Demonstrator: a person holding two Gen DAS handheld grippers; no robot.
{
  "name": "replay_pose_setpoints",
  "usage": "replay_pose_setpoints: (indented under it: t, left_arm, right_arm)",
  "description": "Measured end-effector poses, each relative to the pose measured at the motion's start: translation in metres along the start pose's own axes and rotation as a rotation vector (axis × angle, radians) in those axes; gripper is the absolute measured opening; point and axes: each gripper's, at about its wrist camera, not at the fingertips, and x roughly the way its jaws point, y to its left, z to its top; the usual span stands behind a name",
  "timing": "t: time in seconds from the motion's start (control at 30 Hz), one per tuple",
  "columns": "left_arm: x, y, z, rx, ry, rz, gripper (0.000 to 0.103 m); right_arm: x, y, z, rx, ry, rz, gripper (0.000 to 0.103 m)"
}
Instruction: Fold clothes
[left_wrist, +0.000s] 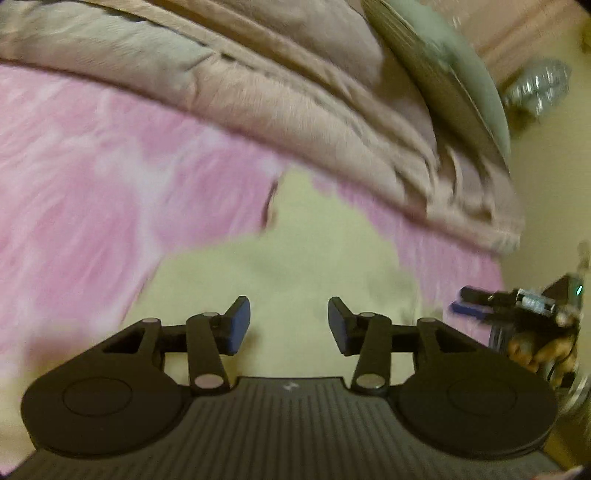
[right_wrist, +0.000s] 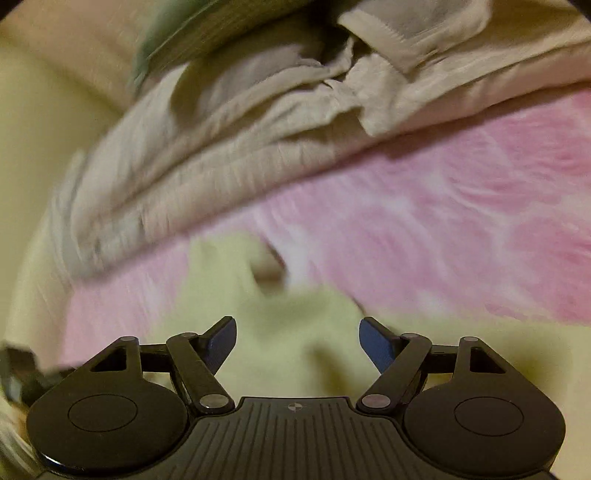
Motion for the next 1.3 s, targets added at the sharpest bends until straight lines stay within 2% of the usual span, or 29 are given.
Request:
replay_pose_setpoints:
  t: [0.1, 0.23, 0.27, 0.33, 0.37, 0.4, 0.47, 0.6, 0.67, 0.73, 0.77, 0.8, 0.87, 0.93, 0.97, 1.0, 1.03, 1.07, 1.13, 1.17, 1.27, 1.3]
  left_arm:
    - [0.036, 0.014, 0.036, -0.073, -0.009, -0.013, 0.044]
    - [0.082, 0.030, 0.065, -0.117, 0.043, -0.029, 0.046]
    - [0.093, 0.034, 0.068, -0.123, 0.069, -0.043, 0.046]
    - [0.107, 0.038, 0.068, -0.146, 0.109, -0.086, 0.045]
    - [0.113, 0.038, 0.068, -0.148, 0.121, -0.116, 0.044]
    - [0.119, 0.037, 0.069, -0.144, 0.129, -0.153, 0.042]
    - [0.124, 0.033, 0.073, -0.121, 0.142, -0.219, 0.004]
    - [0.110, 0.017, 0.074, 0.049, 0.022, -0.247, 0.003]
    - [0.104, 0.011, 0.073, 0.120, -0.037, -0.231, 0.004]
    - [0.111, 0.007, 0.067, 0.176, -0.046, -0.118, 0.008]
    - [0.115, 0.003, 0.063, 0.209, -0.049, -0.051, 0.020]
    - [0.116, -0.001, 0.060, 0.224, -0.069, -0.002, 0.022]
    - [0.105, -0.003, 0.059, 0.161, -0.160, 0.026, 0.019]
    - [0.093, 0.006, 0.064, 0.023, -0.200, -0.011, 0.017]
    - [0.088, 0.012, 0.067, -0.053, -0.211, -0.037, 0.017]
    - [0.082, 0.018, 0.071, -0.130, -0.222, -0.063, 0.020]
    - [0.081, 0.020, 0.072, -0.167, -0.205, -0.078, 0.030]
    - [0.084, 0.018, 0.073, -0.175, -0.167, -0.083, 0.041]
    - [0.093, 0.013, 0.074, -0.146, -0.110, -0.062, 0.043]
    - [0.101, 0.011, 0.075, -0.138, -0.080, -0.052, 0.044]
    - [0.123, 0.005, 0.076, -0.147, -0.014, -0.033, 0.040]
    - [0.126, 0.002, 0.077, -0.134, -0.017, -0.048, 0.035]
  right_arm:
    - [0.044, -0.006, 0.030, 0.138, 0.042, 0.064, 0.077]
    - [0.101, -0.027, 0.043, 0.341, 0.199, 0.129, 0.077]
    - [0.111, -0.033, 0.044, 0.380, 0.223, 0.143, 0.073]
    - [0.126, -0.046, 0.046, 0.474, 0.240, 0.187, 0.055]
    - [0.131, -0.053, 0.046, 0.515, 0.238, 0.227, 0.039]
    - [0.135, -0.058, 0.046, 0.538, 0.238, 0.259, 0.032]
    - [0.140, -0.058, 0.050, 0.492, 0.223, 0.282, 0.015]
    - [0.118, -0.029, 0.054, 0.135, 0.057, 0.272, 0.013]
    - [0.106, -0.014, 0.048, -0.063, -0.041, 0.221, 0.013]
    - [0.104, -0.001, 0.035, -0.238, -0.090, 0.094, 0.013]
    - [0.107, 0.001, 0.030, -0.270, -0.084, 0.043, 0.014]
    - [0.108, 0.003, 0.027, -0.287, -0.093, -0.001, 0.014]
    - [0.098, 0.001, 0.025, -0.263, -0.174, -0.062, 0.014]
    - [0.079, -0.006, 0.029, -0.185, -0.255, -0.114, 0.015]
    - [0.070, -0.014, 0.033, -0.121, -0.261, -0.099, 0.025]
    - [0.063, -0.023, 0.037, -0.057, -0.253, -0.068, 0.054]
    - [0.060, -0.031, 0.040, 0.008, -0.218, -0.004, 0.070]
    - [0.058, -0.040, 0.042, 0.073, -0.183, 0.059, 0.077]
    - [0.056, -0.056, 0.046, 0.196, -0.111, 0.172, 0.076]
    - [0.063, -0.060, 0.047, 0.236, -0.072, 0.189, 0.076]
    - [0.089, -0.067, 0.048, 0.342, 0.023, 0.206, 0.047]
    - [0.098, -0.068, 0.047, 0.375, 0.047, 0.208, 0.030]
